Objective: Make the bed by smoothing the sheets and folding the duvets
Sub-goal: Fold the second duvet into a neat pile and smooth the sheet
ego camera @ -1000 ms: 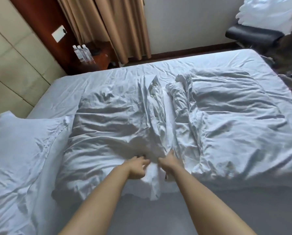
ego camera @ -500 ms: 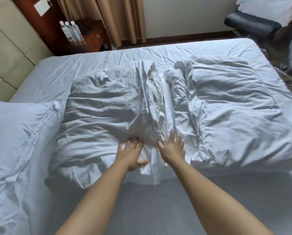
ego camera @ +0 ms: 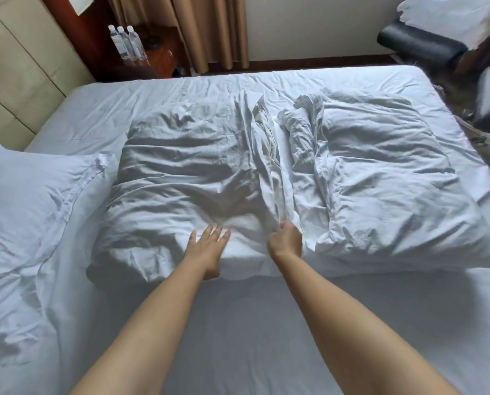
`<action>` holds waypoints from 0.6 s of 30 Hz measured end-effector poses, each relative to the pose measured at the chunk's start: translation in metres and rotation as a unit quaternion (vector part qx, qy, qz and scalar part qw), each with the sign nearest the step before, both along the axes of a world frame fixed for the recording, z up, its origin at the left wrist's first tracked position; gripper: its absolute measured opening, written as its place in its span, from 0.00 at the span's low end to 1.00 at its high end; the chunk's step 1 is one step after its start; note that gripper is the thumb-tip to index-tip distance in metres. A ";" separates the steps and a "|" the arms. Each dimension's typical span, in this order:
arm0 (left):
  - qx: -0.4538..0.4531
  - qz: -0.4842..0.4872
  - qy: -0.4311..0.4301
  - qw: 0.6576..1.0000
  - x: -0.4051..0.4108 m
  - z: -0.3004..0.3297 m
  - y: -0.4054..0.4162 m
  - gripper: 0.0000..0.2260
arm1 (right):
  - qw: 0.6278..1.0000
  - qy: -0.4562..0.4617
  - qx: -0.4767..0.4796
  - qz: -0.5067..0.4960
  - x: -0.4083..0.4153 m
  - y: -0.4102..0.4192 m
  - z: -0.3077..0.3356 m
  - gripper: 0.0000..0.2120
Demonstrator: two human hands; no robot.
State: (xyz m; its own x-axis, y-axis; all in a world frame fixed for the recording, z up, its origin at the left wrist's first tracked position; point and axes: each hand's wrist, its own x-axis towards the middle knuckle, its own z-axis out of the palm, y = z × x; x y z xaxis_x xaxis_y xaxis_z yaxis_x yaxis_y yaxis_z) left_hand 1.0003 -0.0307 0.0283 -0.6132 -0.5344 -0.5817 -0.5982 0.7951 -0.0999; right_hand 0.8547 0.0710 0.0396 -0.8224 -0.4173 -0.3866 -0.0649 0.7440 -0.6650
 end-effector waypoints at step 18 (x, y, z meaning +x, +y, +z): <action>-0.018 0.048 0.022 0.998 -0.010 0.000 0.047 0.38 | 0.956 -0.280 -0.056 -0.071 0.021 0.037 -0.045 0.16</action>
State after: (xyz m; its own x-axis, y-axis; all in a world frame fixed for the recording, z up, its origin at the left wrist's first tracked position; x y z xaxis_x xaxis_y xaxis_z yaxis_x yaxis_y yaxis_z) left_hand 0.9900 0.0165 0.0285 -0.5824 -0.6118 -0.5352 -0.6760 0.7302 -0.0991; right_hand 0.8754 0.1082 -0.0058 -0.5512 -0.3806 -0.7425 0.4210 0.6415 -0.6413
